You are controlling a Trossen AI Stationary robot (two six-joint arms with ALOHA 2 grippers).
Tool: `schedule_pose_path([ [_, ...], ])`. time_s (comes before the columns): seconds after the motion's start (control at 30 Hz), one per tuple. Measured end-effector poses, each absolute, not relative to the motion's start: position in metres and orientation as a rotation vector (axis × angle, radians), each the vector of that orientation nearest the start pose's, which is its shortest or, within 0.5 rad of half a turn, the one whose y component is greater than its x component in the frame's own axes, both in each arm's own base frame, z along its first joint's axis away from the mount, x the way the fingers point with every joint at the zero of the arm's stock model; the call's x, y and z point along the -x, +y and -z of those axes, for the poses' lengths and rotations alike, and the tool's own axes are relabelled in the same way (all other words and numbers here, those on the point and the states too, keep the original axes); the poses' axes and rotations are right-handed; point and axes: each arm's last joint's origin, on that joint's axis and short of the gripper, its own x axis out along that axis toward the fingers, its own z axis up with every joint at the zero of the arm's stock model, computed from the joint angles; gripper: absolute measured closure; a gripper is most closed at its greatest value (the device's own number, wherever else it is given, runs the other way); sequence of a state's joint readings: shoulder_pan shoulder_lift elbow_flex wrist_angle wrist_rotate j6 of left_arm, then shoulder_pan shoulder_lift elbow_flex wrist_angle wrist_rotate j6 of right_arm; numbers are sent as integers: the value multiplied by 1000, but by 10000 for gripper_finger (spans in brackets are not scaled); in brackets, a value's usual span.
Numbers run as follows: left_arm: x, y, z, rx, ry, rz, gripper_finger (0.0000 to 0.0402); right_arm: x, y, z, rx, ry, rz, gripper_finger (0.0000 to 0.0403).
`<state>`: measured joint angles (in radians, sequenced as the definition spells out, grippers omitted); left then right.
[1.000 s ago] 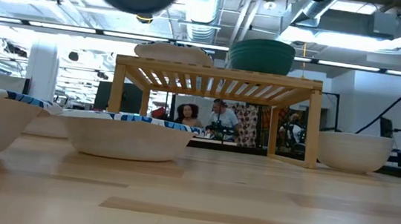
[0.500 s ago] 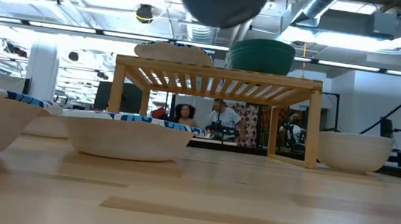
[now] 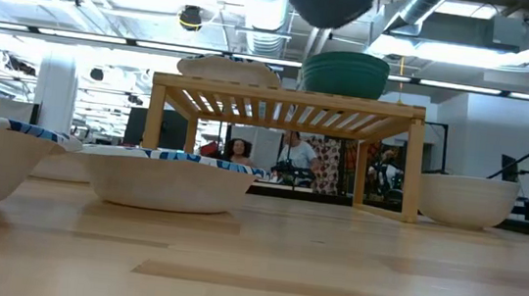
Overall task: Place and stack bowls onto a shelf
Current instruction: Stack the blue bowl on top of the green bowl on the shelf
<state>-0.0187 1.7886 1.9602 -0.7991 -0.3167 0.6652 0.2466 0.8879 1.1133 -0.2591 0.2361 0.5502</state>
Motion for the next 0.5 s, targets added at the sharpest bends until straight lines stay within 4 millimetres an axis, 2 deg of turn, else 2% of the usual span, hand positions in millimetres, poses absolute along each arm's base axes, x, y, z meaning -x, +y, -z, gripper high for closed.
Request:
schedule_pose_path([
  [0.13,-398,33,-396,-747,740,-124,401,-170,34,-420,-515,1,45,163],
  [0.23,-402,51,-396,-716,699,-133,401,-172,34,-419,-509,5,59,163],
  [0.3,-405,59,-398,-697,656,-133,401,-172,34,-419,-508,10,61,163],
  [0.5,-410,76,-378,-680,745,-81,401,-176,35,-416,-503,20,81,163],
])
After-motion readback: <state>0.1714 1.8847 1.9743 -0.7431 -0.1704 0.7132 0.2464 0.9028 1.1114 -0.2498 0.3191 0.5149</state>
